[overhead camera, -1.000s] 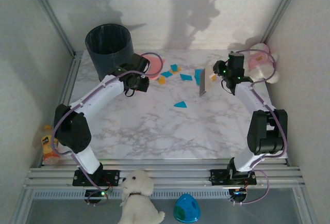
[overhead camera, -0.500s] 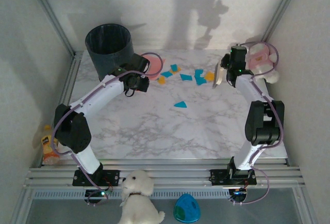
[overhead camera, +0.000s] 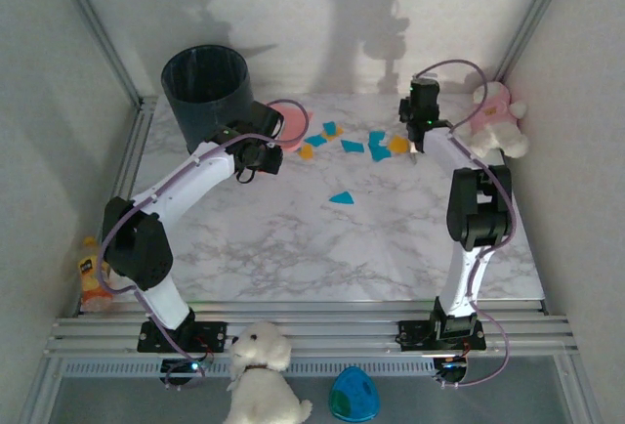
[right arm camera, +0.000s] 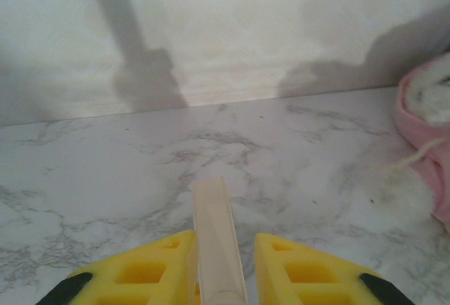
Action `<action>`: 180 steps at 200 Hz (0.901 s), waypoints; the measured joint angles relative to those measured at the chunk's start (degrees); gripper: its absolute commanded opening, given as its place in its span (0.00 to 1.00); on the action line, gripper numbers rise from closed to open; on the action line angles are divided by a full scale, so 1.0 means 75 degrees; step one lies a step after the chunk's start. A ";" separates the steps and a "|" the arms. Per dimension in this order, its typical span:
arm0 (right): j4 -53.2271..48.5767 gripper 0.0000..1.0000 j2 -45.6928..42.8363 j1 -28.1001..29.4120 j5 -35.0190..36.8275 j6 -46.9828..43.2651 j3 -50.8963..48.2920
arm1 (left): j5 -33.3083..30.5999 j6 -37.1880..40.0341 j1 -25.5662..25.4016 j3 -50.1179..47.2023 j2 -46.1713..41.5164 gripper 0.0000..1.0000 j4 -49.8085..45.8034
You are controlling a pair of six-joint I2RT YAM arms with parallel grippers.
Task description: Sweep away the paper scraps from the table
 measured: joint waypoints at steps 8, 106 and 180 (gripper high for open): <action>0.0003 0.00 0.0105 0.0073 -0.0032 -0.0175 0.0108 | 0.0000 0.0000 0.0000 0.0000 0.0000 0.00 0.0000; 0.0216 0.00 0.0198 0.0775 -0.1174 -0.2538 -0.0405 | 0.0000 0.0003 0.0000 0.0000 0.0000 0.00 -0.0006; 0.0455 0.00 -0.0950 0.1562 -0.1466 -0.3296 -0.1941 | 0.0003 0.0026 0.0000 0.0000 0.0000 0.00 -0.0006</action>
